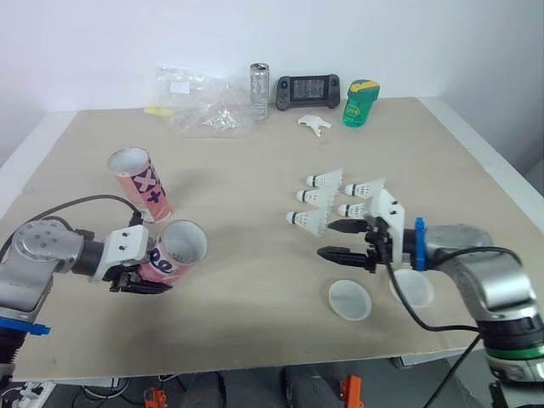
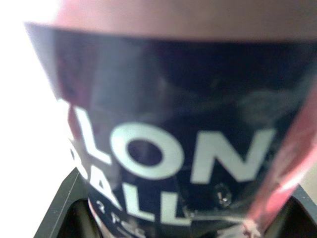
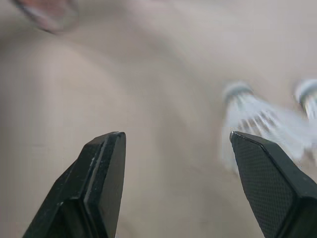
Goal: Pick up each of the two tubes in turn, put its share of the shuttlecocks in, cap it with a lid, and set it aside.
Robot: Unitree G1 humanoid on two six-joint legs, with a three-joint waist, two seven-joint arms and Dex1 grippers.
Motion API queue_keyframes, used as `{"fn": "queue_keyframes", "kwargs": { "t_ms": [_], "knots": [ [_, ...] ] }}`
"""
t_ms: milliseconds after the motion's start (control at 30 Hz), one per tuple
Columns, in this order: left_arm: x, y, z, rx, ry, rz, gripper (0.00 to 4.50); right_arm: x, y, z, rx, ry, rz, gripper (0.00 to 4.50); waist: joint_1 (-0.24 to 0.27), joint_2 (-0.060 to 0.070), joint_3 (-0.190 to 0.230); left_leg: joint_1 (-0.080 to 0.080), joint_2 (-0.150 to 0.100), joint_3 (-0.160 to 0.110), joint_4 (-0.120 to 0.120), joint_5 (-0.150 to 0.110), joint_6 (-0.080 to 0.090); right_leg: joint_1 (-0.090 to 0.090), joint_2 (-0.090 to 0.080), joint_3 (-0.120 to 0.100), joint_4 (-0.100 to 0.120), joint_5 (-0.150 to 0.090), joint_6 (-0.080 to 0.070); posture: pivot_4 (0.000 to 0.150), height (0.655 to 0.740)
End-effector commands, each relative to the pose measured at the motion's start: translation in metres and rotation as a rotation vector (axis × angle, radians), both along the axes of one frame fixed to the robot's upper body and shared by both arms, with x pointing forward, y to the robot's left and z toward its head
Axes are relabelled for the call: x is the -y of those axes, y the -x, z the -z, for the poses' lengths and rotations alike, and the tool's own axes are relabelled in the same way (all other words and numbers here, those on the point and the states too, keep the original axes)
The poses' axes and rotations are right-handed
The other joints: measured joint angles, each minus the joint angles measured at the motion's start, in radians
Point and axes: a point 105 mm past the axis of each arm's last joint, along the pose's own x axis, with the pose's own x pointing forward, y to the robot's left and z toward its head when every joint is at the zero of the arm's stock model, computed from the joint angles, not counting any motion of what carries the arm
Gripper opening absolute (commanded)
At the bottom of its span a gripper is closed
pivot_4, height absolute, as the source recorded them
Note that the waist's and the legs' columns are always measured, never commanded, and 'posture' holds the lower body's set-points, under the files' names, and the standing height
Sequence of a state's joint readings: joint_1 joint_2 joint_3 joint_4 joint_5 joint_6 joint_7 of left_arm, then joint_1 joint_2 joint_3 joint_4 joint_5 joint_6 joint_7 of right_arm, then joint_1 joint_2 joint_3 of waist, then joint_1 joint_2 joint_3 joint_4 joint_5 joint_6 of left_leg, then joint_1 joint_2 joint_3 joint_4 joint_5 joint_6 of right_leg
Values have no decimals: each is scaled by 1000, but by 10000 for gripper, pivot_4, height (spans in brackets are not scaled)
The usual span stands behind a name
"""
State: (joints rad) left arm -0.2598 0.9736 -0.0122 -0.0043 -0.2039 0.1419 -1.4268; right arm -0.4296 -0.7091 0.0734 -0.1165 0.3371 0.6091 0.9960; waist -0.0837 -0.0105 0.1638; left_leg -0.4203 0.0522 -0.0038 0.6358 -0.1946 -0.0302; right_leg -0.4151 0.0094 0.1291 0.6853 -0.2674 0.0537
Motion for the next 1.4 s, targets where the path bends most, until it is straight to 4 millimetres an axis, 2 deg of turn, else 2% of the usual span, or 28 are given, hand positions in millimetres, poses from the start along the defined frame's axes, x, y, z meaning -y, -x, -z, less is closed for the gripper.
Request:
{"fn": "queue_keyframes", "kwargs": {
  "t_ms": [33, 200, 233, 267, 300, 333, 367, 433, 500, 600, 700, 733, 800, 867, 1033, 1133, 1233, 1400],
  "knots": [
    [5, 15, 23, -122, -3, 23, 28223, -2, -19, -1, 46, 16, 37, 36309, 0, 0, 0, 0, 0, 0, 0, 0, 0, 0, 0, 0, 0, 0, 1, 1500, 7236],
    [7, 17, 20, -120, 0, 11, 28223, -17, -33, -4, 57, -24, 14, 36309, 1, 0, 0, -1, 0, 0, -1, -1, 0, 0, 0, 0, -1, 0, 4, 1500, 7236],
    [7, 17, 20, -119, 0, 8, 28223, -20, -35, -5, 60, -27, 10, 31306, 2, 0, 0, -1, 0, 0, -1, -1, 0, 0, 0, 0, -1, -1, 4, 1500, 7236],
    [7, 18, 19, -120, 1, 6, 28223, -22, -37, -6, 62, -28, 6, 30805, 3, 0, 0, -2, 0, -1, -1, -1, 0, 0, 0, 0, -1, -1, 3, 1500, 7236],
    [7, 18, 19, -120, 1, 5, 28223, -25, -37, -6, 67, -27, -8, 27879, 3, 0, 0, -2, 0, -1, -1, -2, 0, 0, 0, 0, -1, -1, 4, 1500, 7236],
    [8, 18, 18, -119, 1, 3, 28223, -27, -38, -7, 69, -32, -16, 23888, 3, 0, 0, -2, 0, -1, -1, -2, 0, 0, 0, 0, -1, -2, 4, 1500, 7236],
    [8, 19, 18, -118, 2, 1, 28223, -28, -38, -7, 68, -38, -20, 17910, 4, 0, 0, -2, 0, -1, -1, -2, 0, 0, 0, 0, -1, -2, 4, 1500, 7236],
    [8, 19, 17, -117, 3, -2, 28223, -29, -37, -7, 70, -39, -29, 11667, 6, 0, 0, -2, 0, -1, -1, -2, 0, 0, 0, 0, -1, -2, 4, 1500, 7236],
    [9, 19, 16, -116, 3, -6, 28223, -28, -34, -6, 73, -36, -49, 1186, 7, 0, 0, -2, 0, -1, -1, -2, 0, 0, 0, 0, -1, -2, 4, 1500, 7236],
    [8, 20, 16, -116, 3, -9, 28223, -30, -28, -9, 86, -38, -85, 386, 7, 0, 0, -2, 0, -1, -1, -2, 0, 0, 0, -1, -1, -2, 4, 1500, 7236],
    [9, 20, 17, -116, 4, -13, 28223, -37, -20, -21, 134, -44, -147, 386, 8, 0, 0, -2, 0, -1, -1, -2, 0, 0, 0, -1, -1, -2, 4, 1500, 7236],
    [8, 20, 17, -116, 3, -14, 28223, -45, -16, -29, 128, -78, -174, 386, 8, 0, 0, -2, 0, -1, -1, -2, 0, 0, 0, -1, -1, -2, 4, 1500, 7236],
    [8, 19, 18, -112, 1, -16, 28223, -67, 11, -53, 148, -128, -357, 386, 7, 1, 0, -2, 0, -1, -1, -2, 0, 0, 0, -1, -1, -2, 4, 1500, 7236],
    [9, 18, 17, -111, 4, -16, 28223, -81, 30, -66, 182, -122, -492, 386, 7, 1, 1, -2, 0, -2, -1, -2, 0, 0, 0, -1, -1, -2, 4, 1500, 7236],
    [9, 15, 18, -108, 0, -15, 28223, -113, 50, -88, 286, -35, -714, 386, 7, 1, 0, -2, 0, -3, 0, -2, 0, 0, 0, -3, -1, -1, 3, 1500, 7236],
    [8, 13, 18, -98, -5, -15, 28223, -132, 53, -96, 359, 13, -807, 386, 7, 1, 1, -2, 0, -2, 0, -2, 0, 0, 0, -3, -1, -1, 3, 1500, 7236],
    [9, 12, 18, -97, 1, -10, 28223, -155, 47, -104, 431, 55, -845, 386, 9, 1, 0, -2, 1, -3, 0, -2, 0, 0, 0, -4, -1, 0, 2, 1500, 7236],
    [8, 13, 19, -99, 1, -12, 28223, -174, 48, -115, 483, 51, -901, 386, 12, 0, 0, -2, 1, -3, 0, -2, 0, 0, 0, -4, -1, 0, 2, 1500, 7236]
  ]
}}
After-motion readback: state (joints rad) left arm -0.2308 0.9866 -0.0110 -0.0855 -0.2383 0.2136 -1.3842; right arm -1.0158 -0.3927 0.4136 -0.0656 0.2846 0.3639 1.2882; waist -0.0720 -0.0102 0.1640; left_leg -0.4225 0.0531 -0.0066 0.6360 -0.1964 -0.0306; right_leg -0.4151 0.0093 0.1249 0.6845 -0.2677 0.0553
